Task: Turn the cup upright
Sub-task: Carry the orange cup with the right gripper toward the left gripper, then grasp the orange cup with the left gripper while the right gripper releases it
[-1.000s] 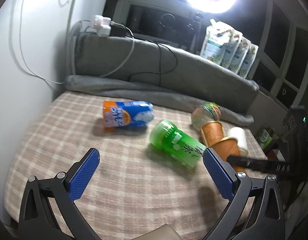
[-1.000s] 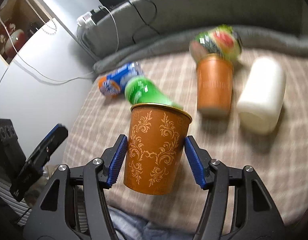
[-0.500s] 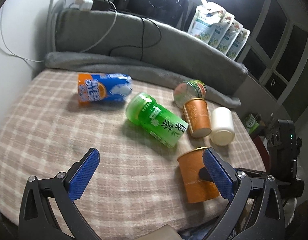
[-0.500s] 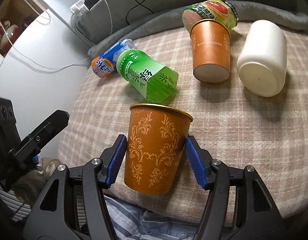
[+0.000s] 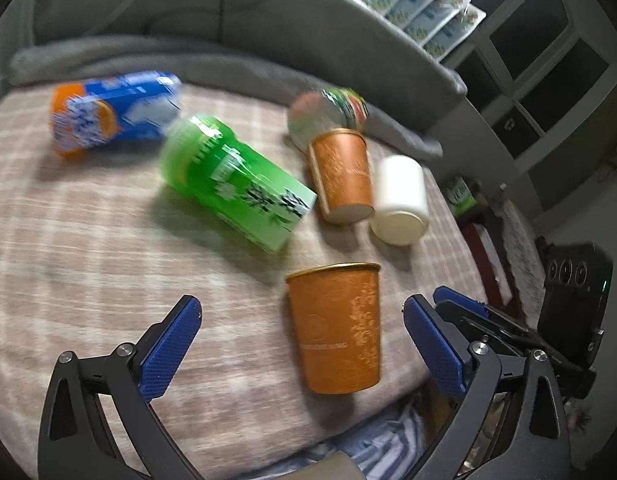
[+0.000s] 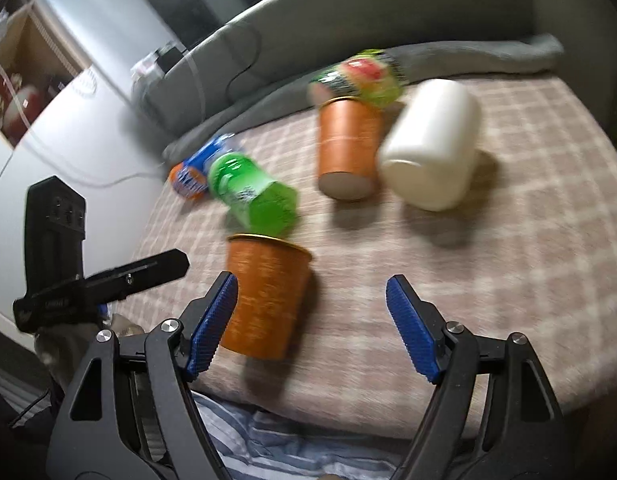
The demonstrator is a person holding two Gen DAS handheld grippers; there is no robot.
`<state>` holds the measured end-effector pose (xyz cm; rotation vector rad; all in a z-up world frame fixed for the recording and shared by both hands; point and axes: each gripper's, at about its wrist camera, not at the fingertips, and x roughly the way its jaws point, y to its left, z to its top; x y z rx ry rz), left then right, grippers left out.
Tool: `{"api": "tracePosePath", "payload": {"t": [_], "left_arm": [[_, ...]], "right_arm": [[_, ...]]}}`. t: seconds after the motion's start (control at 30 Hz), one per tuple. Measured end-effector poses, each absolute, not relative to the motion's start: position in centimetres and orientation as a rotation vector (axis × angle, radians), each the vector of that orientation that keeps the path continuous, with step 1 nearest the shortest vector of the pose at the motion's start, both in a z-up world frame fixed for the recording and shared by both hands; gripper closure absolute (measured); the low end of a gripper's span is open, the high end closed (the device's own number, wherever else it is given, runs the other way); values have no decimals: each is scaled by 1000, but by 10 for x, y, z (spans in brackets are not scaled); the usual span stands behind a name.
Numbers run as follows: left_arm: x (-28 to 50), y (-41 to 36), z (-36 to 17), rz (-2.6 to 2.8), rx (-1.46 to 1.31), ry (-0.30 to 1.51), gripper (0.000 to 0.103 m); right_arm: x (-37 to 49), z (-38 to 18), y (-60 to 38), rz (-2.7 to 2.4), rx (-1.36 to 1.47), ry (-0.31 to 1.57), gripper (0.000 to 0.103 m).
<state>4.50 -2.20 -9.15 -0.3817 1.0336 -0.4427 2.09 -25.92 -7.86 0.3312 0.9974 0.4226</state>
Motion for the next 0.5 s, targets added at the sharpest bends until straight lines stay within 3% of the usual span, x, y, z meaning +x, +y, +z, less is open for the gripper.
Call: {"api": "tracePosePath", "payload": {"t": [0.5], "left_arm": [[73, -46, -114, -516, -361, 1195, 10]], "right_arm": [[10, -91, -313, 307, 431, 992, 24]]}}
